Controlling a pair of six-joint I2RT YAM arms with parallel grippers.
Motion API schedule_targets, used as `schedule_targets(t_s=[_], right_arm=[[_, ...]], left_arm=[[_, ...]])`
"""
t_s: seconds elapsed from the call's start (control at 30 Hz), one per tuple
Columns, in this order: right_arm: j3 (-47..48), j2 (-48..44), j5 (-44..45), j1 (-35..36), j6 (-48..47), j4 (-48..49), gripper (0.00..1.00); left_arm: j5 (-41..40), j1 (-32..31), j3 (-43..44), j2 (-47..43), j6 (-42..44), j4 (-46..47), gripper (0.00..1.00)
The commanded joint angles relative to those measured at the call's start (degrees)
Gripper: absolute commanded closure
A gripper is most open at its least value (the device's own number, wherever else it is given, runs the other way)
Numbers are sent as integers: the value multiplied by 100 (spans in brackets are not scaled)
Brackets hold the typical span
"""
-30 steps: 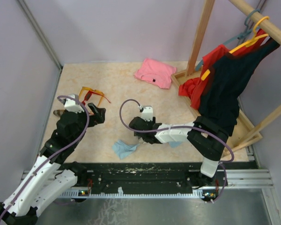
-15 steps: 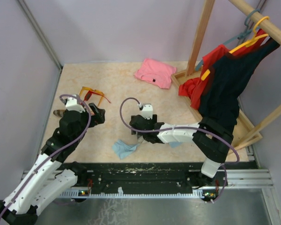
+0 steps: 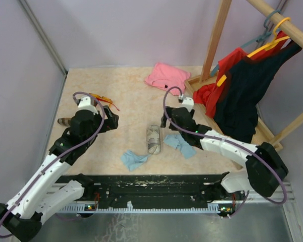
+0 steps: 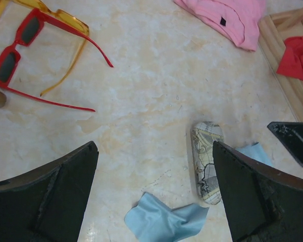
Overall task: Organize the sunglasses
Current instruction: Place the sunglasses case at the center of the board, then pick up the sunglasses case from the center of the board.
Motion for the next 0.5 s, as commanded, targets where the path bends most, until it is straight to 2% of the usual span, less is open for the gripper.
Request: schedule_targets(t_s=[0.0, 0.2, 0.47], right_arm=[[-519, -654, -1061, -835, 4, -119, 6], [-1513, -1711, -1151, -1417, 234, -52, 8], [-2076, -2603, -801, -1494, 226, -286, 9]], left_arm=[[646, 31, 90, 294, 156, 383, 0], [1234, -163, 291, 1666, -207, 583, 0], [706, -1306, 602, 3296, -491, 1071, 1]])
